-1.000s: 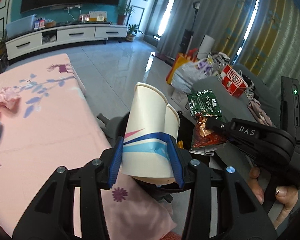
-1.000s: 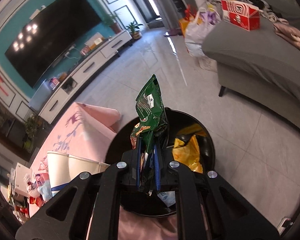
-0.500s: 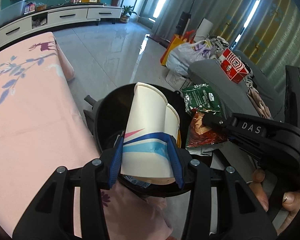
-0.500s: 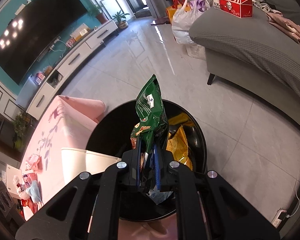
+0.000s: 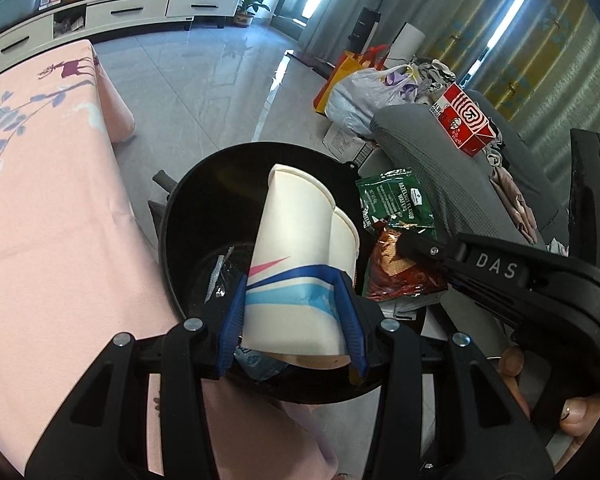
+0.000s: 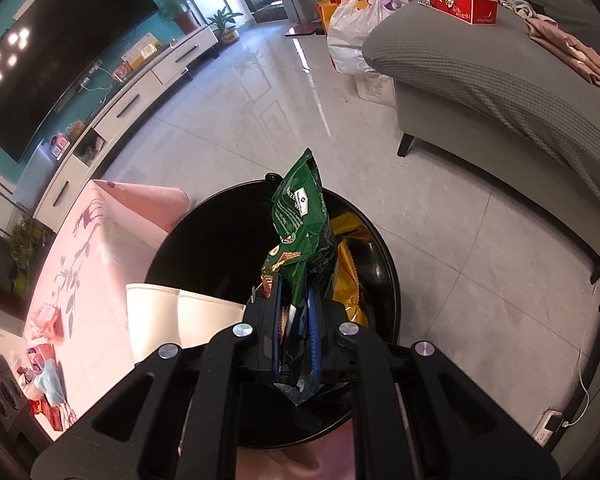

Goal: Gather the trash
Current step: 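Open both tools to drop the cups and snack bag into the bin, then move both tools back to the table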

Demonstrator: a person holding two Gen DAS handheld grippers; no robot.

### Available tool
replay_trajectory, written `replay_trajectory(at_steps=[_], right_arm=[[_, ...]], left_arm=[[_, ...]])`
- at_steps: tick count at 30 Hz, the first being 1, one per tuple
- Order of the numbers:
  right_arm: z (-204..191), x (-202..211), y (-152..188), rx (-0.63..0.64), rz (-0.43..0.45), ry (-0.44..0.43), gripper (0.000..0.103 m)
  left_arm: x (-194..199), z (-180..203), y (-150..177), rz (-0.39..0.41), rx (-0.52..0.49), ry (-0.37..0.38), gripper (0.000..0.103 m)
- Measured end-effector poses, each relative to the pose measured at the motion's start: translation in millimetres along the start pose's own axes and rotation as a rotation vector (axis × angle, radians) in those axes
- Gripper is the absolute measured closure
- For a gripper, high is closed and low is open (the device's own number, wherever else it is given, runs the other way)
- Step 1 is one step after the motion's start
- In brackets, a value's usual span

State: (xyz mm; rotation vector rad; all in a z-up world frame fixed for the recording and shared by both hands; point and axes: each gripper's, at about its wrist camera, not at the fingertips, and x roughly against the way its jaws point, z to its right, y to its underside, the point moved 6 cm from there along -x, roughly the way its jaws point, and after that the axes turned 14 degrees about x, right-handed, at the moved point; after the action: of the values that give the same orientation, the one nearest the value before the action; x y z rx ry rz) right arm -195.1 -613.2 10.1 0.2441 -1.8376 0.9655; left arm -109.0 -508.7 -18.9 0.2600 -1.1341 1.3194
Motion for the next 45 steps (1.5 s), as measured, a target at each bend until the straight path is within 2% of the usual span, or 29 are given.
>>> replay_trajectory(at_steps=[5, 13, 15, 20, 28, 31, 33, 37, 41, 45], right_arm=[[2.7, -1.0, 1.2, -0.002, -0.012, 0.014, 0.09], [4.6, 0.5, 1.1, -0.013, -0.013, 0.024, 0.087], [5.6, 1.3, 1.5, -0.017, -0.009, 0.025, 0.075], [7.0, 7.4, -0.3, -0.032, 0.013, 0.018, 0.058], [-2.4, 24.3, -4.9, -0.02, 0.072, 0.025, 0.039], [-11.6, 34.4, -7.6, -0.006, 0.106, 0.021, 0.031], [-20.7, 40.9, -10.0, 0.015, 0.13, 0.022, 0.023], [-45.8, 55.6, -13.4, 0.077, 0.188, 0.021, 0.015], [-75.1, 69.3, -13.0, 0.14, 0.24, 0.012, 0.008], [-110.8, 79.5, -10.0, 0.21, 0.275, -0.019, 0.006]], left_arm=[[-3.1, -2.3, -0.1, -0.019, 0.011, 0.012, 0.058], [2.4, -0.6, -0.3, -0.006, 0.003, 0.026, 0.058], [4.2, 0.5, -1.1, -0.003, 0.0, 0.029, 0.056], [16.4, 0.7, -2.5, 0.029, -0.008, 0.03, 0.043], [63.8, -16.4, -15.7, 0.136, 0.012, 0.026, 0.017], [93.4, -33.2, -23.4, 0.201, 0.037, 0.015, 0.006], [114.4, -48.1, -27.8, 0.241, 0.064, 0.001, 0.004], [155.1, -83.6, -34.6, 0.297, 0.118, -0.028, 0.003], [197.4, -127.9, -35.3, 0.369, 0.162, -0.114, 0.003], [242.9, -179.6, -27.7, 0.441, 0.223, -0.199, 0.003]])
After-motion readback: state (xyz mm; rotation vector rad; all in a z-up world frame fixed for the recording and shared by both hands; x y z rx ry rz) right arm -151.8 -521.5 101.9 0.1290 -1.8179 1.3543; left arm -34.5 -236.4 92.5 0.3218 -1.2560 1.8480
